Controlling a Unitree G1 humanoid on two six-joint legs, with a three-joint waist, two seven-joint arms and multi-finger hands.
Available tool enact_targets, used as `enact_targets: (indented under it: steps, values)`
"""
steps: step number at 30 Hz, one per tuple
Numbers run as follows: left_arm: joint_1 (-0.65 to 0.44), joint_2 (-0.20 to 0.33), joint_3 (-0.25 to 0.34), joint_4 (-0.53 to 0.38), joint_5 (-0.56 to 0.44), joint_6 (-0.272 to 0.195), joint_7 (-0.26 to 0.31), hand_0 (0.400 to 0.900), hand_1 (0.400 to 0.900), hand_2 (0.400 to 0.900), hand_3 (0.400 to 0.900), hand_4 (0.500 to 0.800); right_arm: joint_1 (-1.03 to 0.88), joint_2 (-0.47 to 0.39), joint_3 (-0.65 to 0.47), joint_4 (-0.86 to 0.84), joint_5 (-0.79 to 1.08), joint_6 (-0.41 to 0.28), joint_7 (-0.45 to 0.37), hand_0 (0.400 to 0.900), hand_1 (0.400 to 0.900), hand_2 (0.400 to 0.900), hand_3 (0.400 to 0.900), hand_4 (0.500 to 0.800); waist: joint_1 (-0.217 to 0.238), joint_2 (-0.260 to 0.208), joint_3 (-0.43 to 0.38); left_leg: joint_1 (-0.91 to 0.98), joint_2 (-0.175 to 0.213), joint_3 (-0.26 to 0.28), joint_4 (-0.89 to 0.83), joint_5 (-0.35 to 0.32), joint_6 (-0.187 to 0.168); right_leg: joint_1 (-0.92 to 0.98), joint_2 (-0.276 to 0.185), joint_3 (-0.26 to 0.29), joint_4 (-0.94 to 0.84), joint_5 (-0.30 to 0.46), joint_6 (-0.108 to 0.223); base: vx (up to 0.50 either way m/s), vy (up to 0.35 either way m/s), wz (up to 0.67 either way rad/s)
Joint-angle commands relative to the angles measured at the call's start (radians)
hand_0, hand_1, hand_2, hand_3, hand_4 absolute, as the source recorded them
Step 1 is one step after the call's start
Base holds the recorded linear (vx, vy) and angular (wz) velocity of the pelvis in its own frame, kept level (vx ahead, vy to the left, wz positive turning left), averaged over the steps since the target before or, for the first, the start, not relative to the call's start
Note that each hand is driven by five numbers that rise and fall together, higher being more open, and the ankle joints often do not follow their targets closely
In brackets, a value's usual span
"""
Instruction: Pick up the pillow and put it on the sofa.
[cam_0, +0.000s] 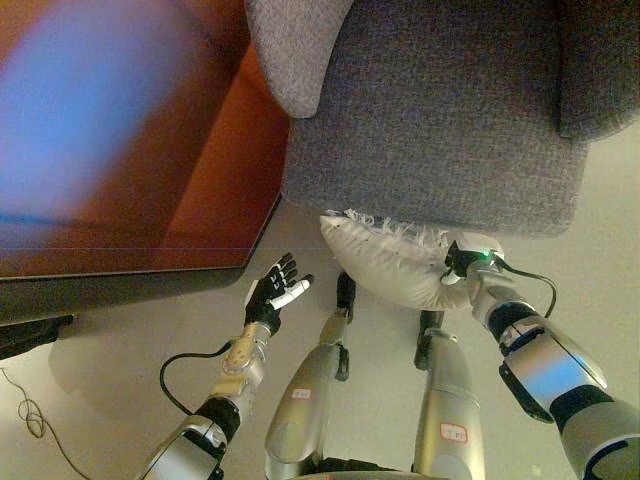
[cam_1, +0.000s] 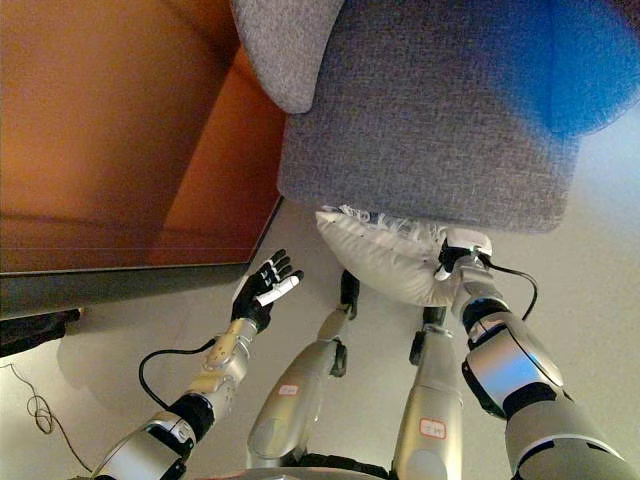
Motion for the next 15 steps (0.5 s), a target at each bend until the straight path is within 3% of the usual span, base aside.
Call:
enact_targets:
  steps: [1,8,12,15]
  values:
    - [-0.035,0.054,0.044,0.000,0.025,-0.014,-0.019,0.900,0.900,0.900,0.900,0.800,-0.027,-0.036,-0.001,-0.035,0.055,-0.100,-0.067,0.400,0.400,0.400,0.400,0.500,0.014,-0.069,-0.042,0.098,-0.058,0.060,0.011,-0.172,0.021,0.171,0.019,-0.038,-0.369,0.180,0.050,0.01,-0.058,-0.03]
    - [0.035,0.099,0.113,0.018,0.126,0.078,-0.040,0.900,0.900,0.900,0.900,0.800,0.157,-0.066,-0.012,-0.261,0.124,-0.184,-0.073,0.400,0.400,0.400,0.400,0.500,0.021,-0.194,-0.158,0.245,-0.012,0.067,-0.006,-0.211,0.010,0.373,0.052,-0.052,-0.433,0.159,0.059,0.09,-0.095,-0.08]
    - [0.151,0.110,0.193,-0.015,0.233,0.126,-0.019,0.900,0.900,0.900,0.900,0.800,0.376,-0.149,-0.077,-0.662,0.100,-0.141,-0.005,0.400,0.400,0.400,0.400,0.500,0.005,-0.277,-0.242,0.353,0.009,0.076,-0.011,-0.241,0.006,0.500,0.071,-0.046,-0.465,0.151,0.064,0.15,-0.076,-0.16]
    - [0.234,0.110,0.274,-0.028,0.302,0.154,-0.020,0.900,0.900,0.900,0.900,0.800,0.533,-0.206,-0.173,-0.914,0.045,-0.168,0.070,0.400,0.400,0.400,0.400,0.500,-0.019,-0.319,-0.318,0.423,0.022,0.083,-0.016,-0.258,0.009,0.565,0.087,-0.028,-0.475,0.148,0.063,0.21,-0.026,-0.20]
